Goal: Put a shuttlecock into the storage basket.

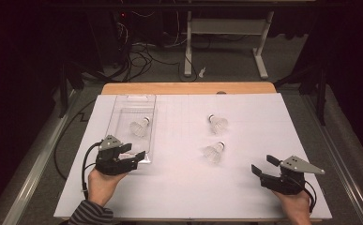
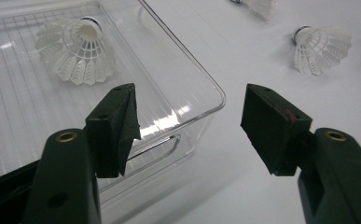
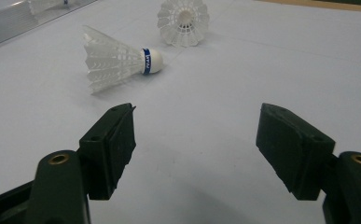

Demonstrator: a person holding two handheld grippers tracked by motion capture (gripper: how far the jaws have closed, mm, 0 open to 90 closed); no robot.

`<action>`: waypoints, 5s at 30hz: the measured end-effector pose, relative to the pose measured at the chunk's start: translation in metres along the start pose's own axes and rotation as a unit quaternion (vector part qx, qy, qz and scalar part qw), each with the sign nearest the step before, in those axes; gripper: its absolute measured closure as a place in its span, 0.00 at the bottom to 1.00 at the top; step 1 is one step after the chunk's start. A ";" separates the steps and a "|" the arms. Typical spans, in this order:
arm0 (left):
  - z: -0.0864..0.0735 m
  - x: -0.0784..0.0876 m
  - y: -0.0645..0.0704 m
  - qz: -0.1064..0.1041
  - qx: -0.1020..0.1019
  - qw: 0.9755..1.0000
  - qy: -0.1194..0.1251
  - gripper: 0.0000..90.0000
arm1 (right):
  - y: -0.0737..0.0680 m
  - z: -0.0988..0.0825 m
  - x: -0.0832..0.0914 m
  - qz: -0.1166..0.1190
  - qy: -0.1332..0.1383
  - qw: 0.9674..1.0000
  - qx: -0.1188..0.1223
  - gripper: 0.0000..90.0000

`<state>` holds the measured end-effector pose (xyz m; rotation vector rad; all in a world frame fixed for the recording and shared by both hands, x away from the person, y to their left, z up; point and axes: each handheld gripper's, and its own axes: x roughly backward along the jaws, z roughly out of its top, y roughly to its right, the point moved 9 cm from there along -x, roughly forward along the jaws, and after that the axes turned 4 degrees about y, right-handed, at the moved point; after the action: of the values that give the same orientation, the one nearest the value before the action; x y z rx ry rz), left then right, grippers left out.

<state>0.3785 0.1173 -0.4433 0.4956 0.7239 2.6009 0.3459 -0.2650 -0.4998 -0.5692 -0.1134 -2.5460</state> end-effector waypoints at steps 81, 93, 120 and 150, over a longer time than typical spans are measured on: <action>-0.042 -0.030 0.058 -0.024 -0.020 0.994 -0.105 0.50 | 0.000 0.000 0.001 0.000 0.002 1.000 0.002 0.32; -0.049 -0.041 0.065 -0.023 -0.022 0.992 -0.121 0.51 | 0.000 0.000 0.001 -0.001 0.003 1.000 0.003 0.32; -0.064 -0.063 0.081 -0.021 -0.042 0.986 -0.158 0.51 | 0.000 0.000 0.001 0.000 0.002 1.000 0.003 0.32; -0.078 -0.086 0.092 -0.023 -0.056 0.980 -0.192 0.53 | 0.000 0.000 0.001 0.001 0.002 1.000 0.002 0.32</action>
<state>0.3938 -0.0273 -0.4749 0.9009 0.4514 2.3827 0.3452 -0.2657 -0.4993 -0.5633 -0.1182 -2.5444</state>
